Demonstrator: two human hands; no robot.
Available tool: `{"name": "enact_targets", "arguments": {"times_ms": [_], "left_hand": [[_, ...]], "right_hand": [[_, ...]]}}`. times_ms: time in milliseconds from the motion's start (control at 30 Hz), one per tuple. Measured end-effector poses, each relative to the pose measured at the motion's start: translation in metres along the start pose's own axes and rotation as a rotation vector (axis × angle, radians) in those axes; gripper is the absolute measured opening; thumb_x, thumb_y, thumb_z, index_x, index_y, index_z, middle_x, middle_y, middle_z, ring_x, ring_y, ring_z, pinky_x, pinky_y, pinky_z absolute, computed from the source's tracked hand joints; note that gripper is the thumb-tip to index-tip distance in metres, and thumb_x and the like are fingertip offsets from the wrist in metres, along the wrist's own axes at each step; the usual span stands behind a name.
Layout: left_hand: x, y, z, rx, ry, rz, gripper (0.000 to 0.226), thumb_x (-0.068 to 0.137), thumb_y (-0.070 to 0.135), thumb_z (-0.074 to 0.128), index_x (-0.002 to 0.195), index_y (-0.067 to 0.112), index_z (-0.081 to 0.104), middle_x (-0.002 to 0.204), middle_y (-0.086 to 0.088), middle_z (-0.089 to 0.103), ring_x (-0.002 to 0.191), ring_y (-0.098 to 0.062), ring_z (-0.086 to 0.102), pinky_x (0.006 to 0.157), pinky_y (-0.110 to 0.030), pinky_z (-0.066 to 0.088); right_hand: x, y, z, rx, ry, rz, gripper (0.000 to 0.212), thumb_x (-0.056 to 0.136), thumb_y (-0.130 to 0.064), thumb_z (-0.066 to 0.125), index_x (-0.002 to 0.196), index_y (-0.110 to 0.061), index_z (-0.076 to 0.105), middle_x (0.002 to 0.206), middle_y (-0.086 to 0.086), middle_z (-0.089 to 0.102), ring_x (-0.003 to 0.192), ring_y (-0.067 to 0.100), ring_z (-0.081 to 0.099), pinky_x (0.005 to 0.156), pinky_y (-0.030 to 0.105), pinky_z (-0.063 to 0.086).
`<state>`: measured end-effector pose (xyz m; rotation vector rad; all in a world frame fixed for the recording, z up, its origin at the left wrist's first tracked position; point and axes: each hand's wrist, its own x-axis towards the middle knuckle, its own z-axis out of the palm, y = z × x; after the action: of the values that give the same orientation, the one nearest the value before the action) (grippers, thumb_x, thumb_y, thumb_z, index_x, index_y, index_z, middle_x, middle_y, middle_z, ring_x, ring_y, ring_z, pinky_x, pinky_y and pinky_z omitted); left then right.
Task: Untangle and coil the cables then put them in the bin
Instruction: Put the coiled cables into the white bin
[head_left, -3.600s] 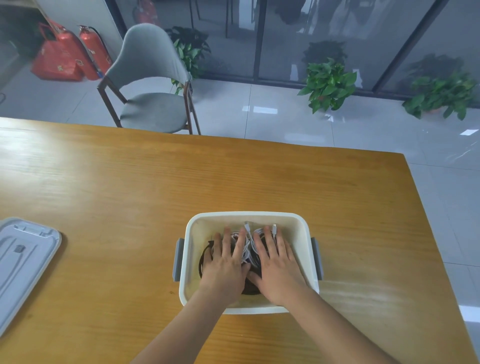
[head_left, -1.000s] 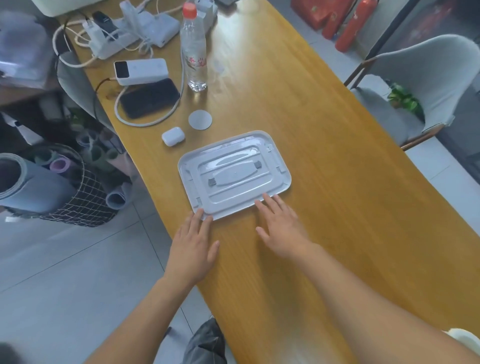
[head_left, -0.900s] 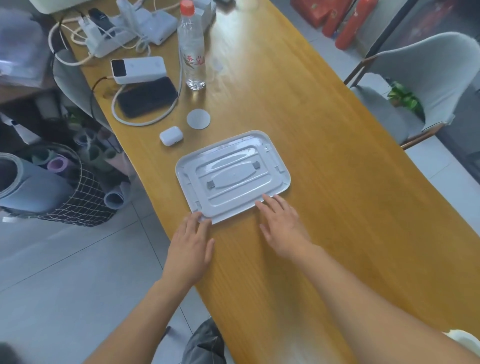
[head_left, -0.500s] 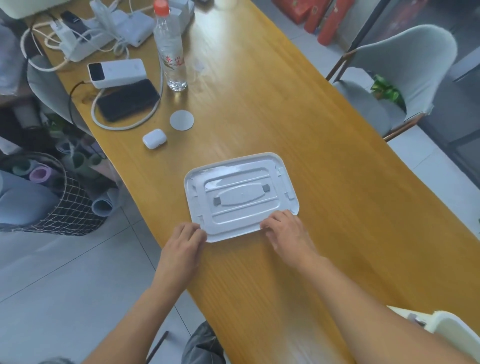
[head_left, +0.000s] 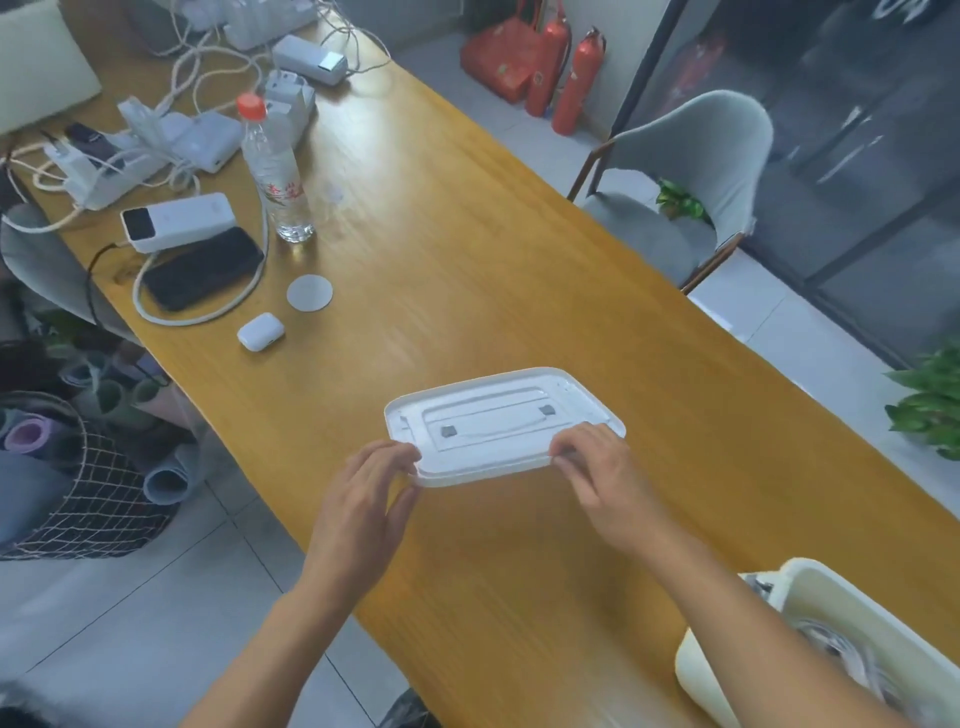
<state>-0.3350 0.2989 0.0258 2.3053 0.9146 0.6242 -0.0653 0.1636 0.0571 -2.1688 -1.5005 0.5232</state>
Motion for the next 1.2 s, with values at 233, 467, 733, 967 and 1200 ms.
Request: {"name": "enact_targets", "arguments": {"times_ms": [233,467,733,967,1200], "left_hand": [[0.02,0.058,-0.022,-0.096,0.052,0.123,0.015,0.103,0.02,0.061,0.115,0.022,0.053,0.107,0.01,0.061,0.085,-0.006,0.058,0.07,-0.025,0.05],[0.027,0.105,-0.039,-0.248,0.039,0.056,0.024,0.105,0.002,0.048,0.098,0.023,0.058,0.099,0.009,0.058,0.093,-0.006,0.058,0.077,-0.012,0.043],[0.027,0.141,-0.021,-0.347,-0.063,0.03,0.043,0.1,-0.006,0.048,0.093,0.032,0.068,0.105,0.011,0.059,0.087,-0.018,0.059,0.069,-0.024,0.043],[0.028,0.208,0.01,-0.446,-0.098,0.07,0.046,0.101,-0.008,0.05,0.092,0.032,0.07,0.106,0.008,0.063,0.094,-0.008,0.061,0.072,-0.018,0.044],[0.025,0.265,0.062,-0.493,-0.258,0.127,0.035,0.101,0.003,0.057,0.105,0.034,0.073,0.114,0.013,0.063,0.069,-0.022,0.056,0.058,-0.024,0.043]], "right_hand": [[-0.045,-0.005,-0.053,0.169,0.111,0.083,0.025,0.102,-0.007,0.061,0.097,-0.031,0.058,0.098,-0.016,0.063,0.099,0.008,0.06,0.087,0.019,0.044],[-0.101,-0.002,-0.093,0.363,0.125,0.242,0.017,0.102,-0.018,0.063,0.092,-0.03,0.067,0.094,-0.014,0.067,0.099,0.007,0.062,0.085,0.015,0.044],[-0.174,0.019,-0.122,0.832,0.244,0.398,0.032,0.093,-0.033,0.067,0.069,-0.012,0.067,0.097,0.0,0.062,0.1,0.011,0.06,0.089,0.018,0.042],[-0.243,0.043,-0.134,0.876,0.447,0.468,0.016,0.095,-0.007,0.069,0.088,-0.016,0.08,0.105,0.0,0.07,0.098,0.012,0.066,0.084,0.018,0.051],[-0.299,0.079,-0.151,0.871,0.693,0.527,0.026,0.097,0.003,0.065,0.1,-0.02,0.078,0.112,-0.019,0.073,0.1,0.006,0.066,0.089,0.02,0.053]]}}
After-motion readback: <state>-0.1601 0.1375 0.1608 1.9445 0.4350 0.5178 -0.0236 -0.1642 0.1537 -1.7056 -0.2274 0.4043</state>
